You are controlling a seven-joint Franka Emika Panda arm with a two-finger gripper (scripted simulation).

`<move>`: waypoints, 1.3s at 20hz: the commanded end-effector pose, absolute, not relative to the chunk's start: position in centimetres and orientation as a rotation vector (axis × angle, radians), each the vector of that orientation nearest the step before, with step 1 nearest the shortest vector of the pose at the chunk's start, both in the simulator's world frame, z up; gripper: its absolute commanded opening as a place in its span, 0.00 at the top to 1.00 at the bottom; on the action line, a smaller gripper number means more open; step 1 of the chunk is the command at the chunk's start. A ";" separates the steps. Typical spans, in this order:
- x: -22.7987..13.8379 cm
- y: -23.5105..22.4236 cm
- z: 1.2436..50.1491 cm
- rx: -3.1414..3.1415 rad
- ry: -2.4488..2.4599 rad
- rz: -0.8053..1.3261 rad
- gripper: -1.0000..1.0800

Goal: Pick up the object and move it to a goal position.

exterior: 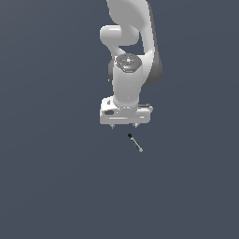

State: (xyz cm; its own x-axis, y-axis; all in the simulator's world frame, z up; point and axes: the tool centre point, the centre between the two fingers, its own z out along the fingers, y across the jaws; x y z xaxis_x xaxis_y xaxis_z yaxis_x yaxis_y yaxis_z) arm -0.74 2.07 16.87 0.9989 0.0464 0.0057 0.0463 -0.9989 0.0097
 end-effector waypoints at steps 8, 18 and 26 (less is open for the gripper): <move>-2.1 0.5 14.7 3.137 0.019 -0.081 0.04; -2.1 0.9 13.7 3.134 0.086 -0.084 0.04; -1.5 3.5 10.8 3.110 0.370 -0.056 0.04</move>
State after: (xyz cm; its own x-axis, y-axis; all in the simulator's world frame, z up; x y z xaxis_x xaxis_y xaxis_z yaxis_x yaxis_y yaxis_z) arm -1.63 2.87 11.53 0.9804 0.1929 -0.0400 0.1932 -0.9811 0.0052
